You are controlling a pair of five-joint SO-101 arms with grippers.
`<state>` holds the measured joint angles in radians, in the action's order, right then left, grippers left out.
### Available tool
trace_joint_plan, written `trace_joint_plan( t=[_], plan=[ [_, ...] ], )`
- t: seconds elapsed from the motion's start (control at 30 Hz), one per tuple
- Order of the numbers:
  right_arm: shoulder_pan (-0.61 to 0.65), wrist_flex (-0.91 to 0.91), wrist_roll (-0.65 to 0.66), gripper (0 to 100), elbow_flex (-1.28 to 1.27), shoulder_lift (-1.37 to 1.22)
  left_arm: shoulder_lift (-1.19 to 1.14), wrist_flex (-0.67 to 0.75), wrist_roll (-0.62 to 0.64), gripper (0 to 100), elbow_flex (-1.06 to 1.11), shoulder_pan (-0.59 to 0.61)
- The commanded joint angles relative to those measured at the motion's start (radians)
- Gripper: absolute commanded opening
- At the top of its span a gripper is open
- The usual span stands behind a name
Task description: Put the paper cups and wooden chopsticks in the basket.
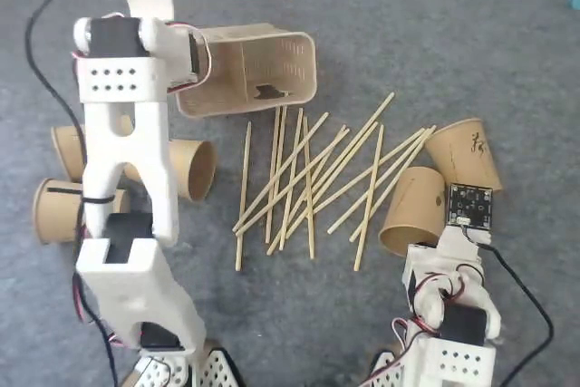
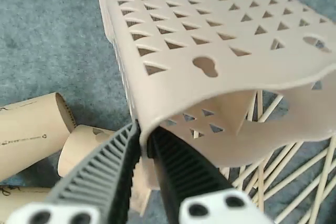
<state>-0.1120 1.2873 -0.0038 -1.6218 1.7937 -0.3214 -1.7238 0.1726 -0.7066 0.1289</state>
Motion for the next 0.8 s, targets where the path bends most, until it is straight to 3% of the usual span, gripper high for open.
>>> trace_joint_plan(
  t=[0.0, 0.2, 0.53, 0.77],
  plan=[
    [0.004, 0.001, 0.012, 1.7, 0.035, -0.001, 0.081, -0.014, 0.021, 1, -0.01, 0.018],
    [0.004, 0.001, 0.012, 1.7, 0.035, -0.001, -0.012, 0.028, 0.086, 1, -0.074, 0.041],
    [0.004, 0.001, 0.012, 1.7, 0.035, -0.001, -0.336, 0.026, 0.232, 2, -0.479, 0.121],
    [0.005, 0.002, 0.012, 1.7, 0.035, -0.001, -0.482, -0.021, 0.299, 28, -0.674, 0.129]
  ],
)
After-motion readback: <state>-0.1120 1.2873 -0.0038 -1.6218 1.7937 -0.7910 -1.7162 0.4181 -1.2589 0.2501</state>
